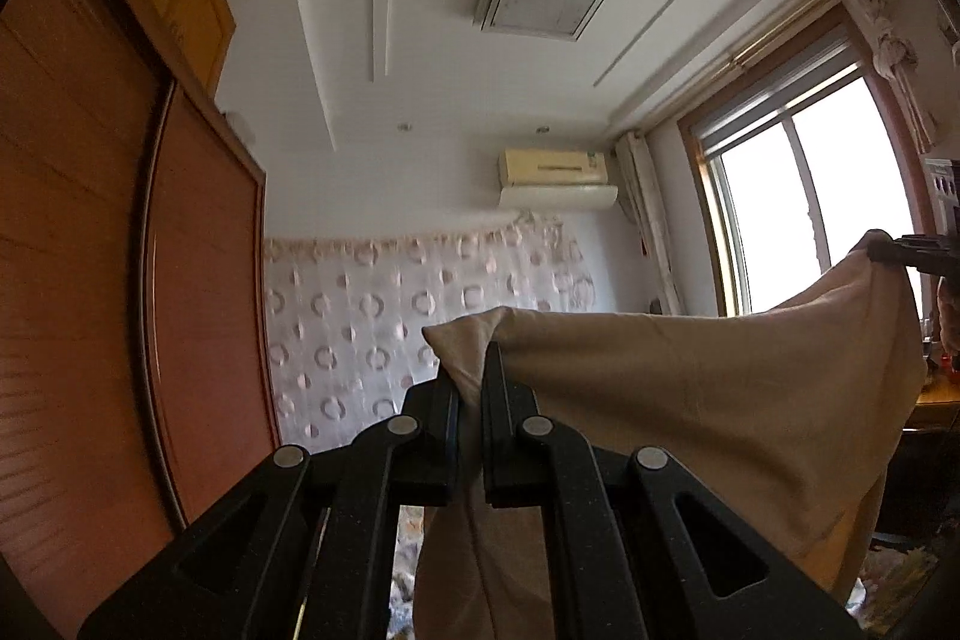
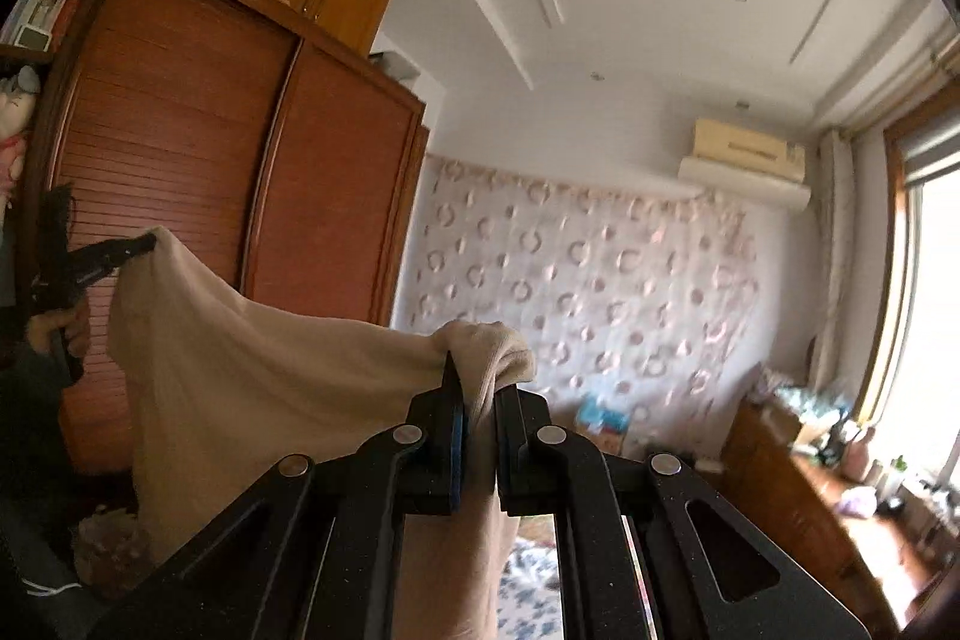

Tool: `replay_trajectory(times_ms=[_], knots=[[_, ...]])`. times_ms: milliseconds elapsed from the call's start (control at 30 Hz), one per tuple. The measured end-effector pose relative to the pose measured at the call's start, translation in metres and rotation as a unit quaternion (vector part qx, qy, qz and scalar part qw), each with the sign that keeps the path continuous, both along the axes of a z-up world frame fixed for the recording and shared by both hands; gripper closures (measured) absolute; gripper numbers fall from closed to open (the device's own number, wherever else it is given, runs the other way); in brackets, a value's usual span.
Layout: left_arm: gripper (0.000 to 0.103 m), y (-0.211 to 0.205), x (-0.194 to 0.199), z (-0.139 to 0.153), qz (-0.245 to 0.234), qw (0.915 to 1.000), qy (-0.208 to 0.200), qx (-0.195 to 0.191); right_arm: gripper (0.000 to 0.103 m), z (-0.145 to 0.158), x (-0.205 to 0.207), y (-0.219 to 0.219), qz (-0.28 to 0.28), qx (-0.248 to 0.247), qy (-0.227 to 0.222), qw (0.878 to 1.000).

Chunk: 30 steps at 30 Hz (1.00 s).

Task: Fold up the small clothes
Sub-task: 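Lift the shirt hem high with both tools, raising the shirt off the bed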

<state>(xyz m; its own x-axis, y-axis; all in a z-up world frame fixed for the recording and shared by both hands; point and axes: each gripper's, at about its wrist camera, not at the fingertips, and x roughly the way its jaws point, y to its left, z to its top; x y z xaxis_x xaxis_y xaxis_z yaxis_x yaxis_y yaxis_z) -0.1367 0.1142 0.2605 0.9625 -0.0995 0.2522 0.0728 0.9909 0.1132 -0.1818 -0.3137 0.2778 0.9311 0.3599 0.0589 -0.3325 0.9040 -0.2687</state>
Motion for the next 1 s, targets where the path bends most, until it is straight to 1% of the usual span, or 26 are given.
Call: replay_trajectory(times_ms=[67,133,167,200,267,300,333,367,400,433,567,700,733,767,900,1000], knots=[[0.097,0.001,-0.007,0.007,0.002,0.9999,-0.013,0.003,0.095,0.007,-0.014,0.001,-0.009,-0.008,-0.011,1.000],[0.097,-0.003,-0.009,0.011,0.001,0.9998,-0.020,0.005,0.095,0.007,-0.023,0.006,-0.013,-0.012,-0.018,1.000],[0.097,-0.003,-0.010,0.013,0.001,0.9997,-0.023,0.006,0.095,0.012,-0.031,0.006,-0.016,-0.014,-0.023,1.000],[0.097,-0.005,-0.010,0.016,0.002,0.9996,-0.025,0.010,0.095,0.009,-0.031,0.008,-0.019,-0.014,-0.027,0.999],[0.097,-0.009,-0.008,0.017,0.005,0.9996,-0.025,0.016,0.095,0.012,-0.032,0.011,-0.023,-0.017,-0.032,0.999],[0.097,-0.012,-0.005,0.015,0.005,0.9996,-0.022,0.018,0.095,-0.004,-0.024,0.022,-0.025,-0.019,-0.033,0.999],[0.097,-0.013,-0.002,0.014,0.006,0.9996,-0.019,0.018,0.095,-0.012,-0.013,0.027,-0.028,-0.020,-0.032,0.999],[0.097,-0.013,0.002,0.013,0.006,0.9997,-0.015,0.017,0.095,-0.013,-0.012,0.028,-0.033,-0.023,-0.030,0.999],[0.097,-0.016,0.008,0.009,0.007,0.9998,-0.008,0.018,0.095,-0.027,-0.005,0.032,-0.037,-0.026,-0.028,0.999],[0.097,-0.017,0.016,0.005,0.009,0.9998,-0.001,0.017,0.095,-0.030,0.005,0.029,-0.042,-0.028,-0.024,0.998],[0.097,-0.025,0.067,-0.017,0.021,0.9988,0.040,0.020,0.096,-0.037,0.043,0.039,-0.063,-0.036,0.009,0.997],[0.097,-0.029,0.140,-0.050,0.037,0.9952,0.089,0.019,0.095,-0.070,0.113,0.043,-0.073,-0.045,0.056,0.995],[0.097,-0.030,0.156,-0.059,0.039,0.9920,0.119,0.013,0.095,-0.080,0.129,0.043,-0.070,-0.045,0.065,0.994],[0.097,-0.029,0.179,-0.072,0.046,0.9901,0.132,0.014,0.095,-0.090,0.147,0.044,-0.066,-0.045,0.072,0.994],[0.097,-0.033,0.244,-0.109,0.061,0.9815,0.180,0.020,0.095,-0.133,0.219,0.046,-0.046,-0.028,0.105,0.993],[0.097,-0.034,0.294,-0.140,0.062,0.9725,0.224,0.016,0.095,-0.164,0.275,0.049,-0.053,-0.028,0.133,0.989]])
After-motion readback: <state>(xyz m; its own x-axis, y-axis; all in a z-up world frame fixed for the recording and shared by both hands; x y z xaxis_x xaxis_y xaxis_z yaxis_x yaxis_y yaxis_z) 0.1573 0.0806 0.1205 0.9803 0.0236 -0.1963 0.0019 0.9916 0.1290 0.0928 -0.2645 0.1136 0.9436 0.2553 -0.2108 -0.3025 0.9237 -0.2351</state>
